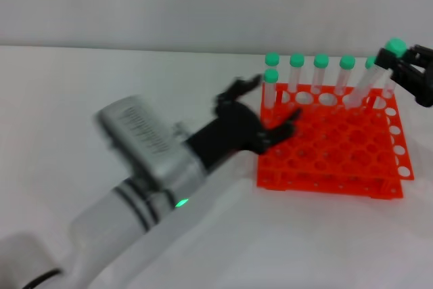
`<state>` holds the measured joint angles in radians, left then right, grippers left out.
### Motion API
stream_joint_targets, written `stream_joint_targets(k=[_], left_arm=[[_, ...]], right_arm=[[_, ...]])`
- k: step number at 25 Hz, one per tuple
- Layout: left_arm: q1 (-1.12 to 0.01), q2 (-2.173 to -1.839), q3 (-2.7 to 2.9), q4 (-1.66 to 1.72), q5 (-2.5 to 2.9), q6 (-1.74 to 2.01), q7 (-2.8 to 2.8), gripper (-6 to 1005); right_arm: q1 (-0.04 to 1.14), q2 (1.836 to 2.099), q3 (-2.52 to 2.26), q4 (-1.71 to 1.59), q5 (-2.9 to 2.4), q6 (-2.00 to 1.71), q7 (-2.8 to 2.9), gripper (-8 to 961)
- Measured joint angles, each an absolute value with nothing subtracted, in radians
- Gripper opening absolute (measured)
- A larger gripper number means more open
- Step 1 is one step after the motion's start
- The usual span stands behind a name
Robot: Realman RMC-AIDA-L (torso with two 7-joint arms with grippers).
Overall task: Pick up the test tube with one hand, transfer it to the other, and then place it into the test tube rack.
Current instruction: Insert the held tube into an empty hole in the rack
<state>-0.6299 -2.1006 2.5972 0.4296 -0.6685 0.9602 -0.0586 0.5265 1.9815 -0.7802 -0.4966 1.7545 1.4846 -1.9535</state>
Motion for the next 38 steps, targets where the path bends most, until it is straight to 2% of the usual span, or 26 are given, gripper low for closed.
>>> stream_joint_targets(k=[4, 6, 10, 28, 38], left_arm=[[-0.471, -2.100, 2.490, 0.430, -0.724, 1.108, -0.052, 820], [-0.399, -2.100, 2.468, 0.427, -0.817, 1.180, -0.071, 847], [-0.342, -2.096, 2.464, 0.371, -0.975, 1.243, -0.133, 888], [-0.340, -2.095, 2.468, 0.270, -1.051, 1.203, -0.247, 888], [-0.343, -2.095, 2.468, 0.270, -1.051, 1.201, -0.247, 888]], right_arm=[[0.579, 2.019, -0.792, -0.470, 1.760, 1.404, -2.051, 266], [0.626, 2.021, -0.809, -0.413, 1.773, 1.370, -2.090, 267], [0.695, 2.020, -0.812, -0.319, 1.784, 1.310, -2.158, 270], [0.802, 2.027, -0.887, -0.250, 1.792, 1.121, -2.191, 282], [0.812, 2.028, -0.897, -0.236, 1.792, 1.064, -2.193, 288]])
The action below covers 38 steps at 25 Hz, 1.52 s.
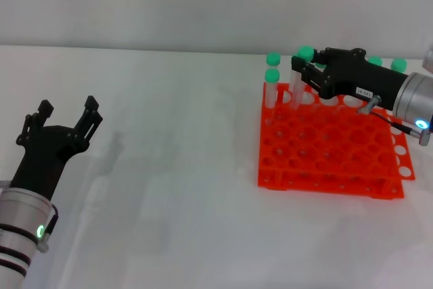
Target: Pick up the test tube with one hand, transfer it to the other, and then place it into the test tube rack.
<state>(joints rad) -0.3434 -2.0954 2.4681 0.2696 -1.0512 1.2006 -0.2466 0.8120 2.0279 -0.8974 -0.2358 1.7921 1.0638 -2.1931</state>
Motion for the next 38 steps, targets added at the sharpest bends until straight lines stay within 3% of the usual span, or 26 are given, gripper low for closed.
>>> stream_joint_targets(k=[13, 24, 29, 35, 38], left_arm=[[-0.353, -2.095, 2.468, 0.271, -1.053, 1.199, -0.248, 888], [-0.351, -2.095, 2.466, 0.273, -1.059, 1.208, -0.251, 888], [-0.353, -2.095, 2.467, 0.272, -1.059, 1.209, -0.252, 888], [-0.366, -2.093, 2.467, 0.268, -1.050, 1.204, -0.246, 888], [-0.371, -2.092, 2.467, 0.267, -1.048, 1.204, -0.242, 888]], right_arm=[[0.866, 2.028, -0.970, -0.159, 1.805, 0.947, -2.178, 297], [0.838, 2.028, -0.972, -0.179, 1.805, 0.960, -2.131, 304], [0.760, 2.021, -0.974, -0.231, 1.796, 1.026, -2.076, 497], [0.560, 2.022, -0.962, -0.357, 1.844, 1.135, -2.075, 765], [0.485, 2.015, -0.956, -0.385, 1.906, 1.149, -2.103, 829]])
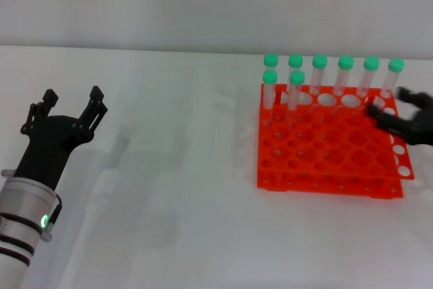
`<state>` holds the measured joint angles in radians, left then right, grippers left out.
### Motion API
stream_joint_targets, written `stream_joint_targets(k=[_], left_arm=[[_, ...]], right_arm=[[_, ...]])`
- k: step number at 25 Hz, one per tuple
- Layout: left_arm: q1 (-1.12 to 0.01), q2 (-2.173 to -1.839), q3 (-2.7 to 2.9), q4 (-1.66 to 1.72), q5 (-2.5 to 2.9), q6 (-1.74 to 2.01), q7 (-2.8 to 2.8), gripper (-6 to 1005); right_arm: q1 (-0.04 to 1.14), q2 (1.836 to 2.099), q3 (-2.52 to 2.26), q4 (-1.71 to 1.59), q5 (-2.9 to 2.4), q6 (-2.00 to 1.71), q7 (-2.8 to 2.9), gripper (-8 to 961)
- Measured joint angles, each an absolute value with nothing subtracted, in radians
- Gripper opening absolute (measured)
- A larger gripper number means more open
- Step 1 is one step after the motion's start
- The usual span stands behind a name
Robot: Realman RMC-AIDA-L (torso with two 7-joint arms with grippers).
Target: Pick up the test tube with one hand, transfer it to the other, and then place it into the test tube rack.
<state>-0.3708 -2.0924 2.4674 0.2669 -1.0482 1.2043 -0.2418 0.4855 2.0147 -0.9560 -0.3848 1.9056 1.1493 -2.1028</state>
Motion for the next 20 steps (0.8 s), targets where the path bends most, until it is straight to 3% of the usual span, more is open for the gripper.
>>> stream_joint_targets(k=[2, 7, 20], left_arm=[[-0.381, -2.092, 2.467, 0.265, -1.048, 1.203, -0.238, 888], [-0.424, -2.092, 2.493, 0.257, -1.044, 1.183, -0.235, 888], [-0.425, -2.093, 2.487, 0.253, -1.085, 1.174, -0.244, 888]], right_arm=[[0.427, 2.011, -0.918, -0.384, 1.975, 1.143, -2.155, 872], [0.343, 2.013, -0.716, -0.278, 2.129, 1.145, -2.322, 872], [0.363, 2.021, -0.450, 0.000, 2.278, 1.244, -2.722, 872]])
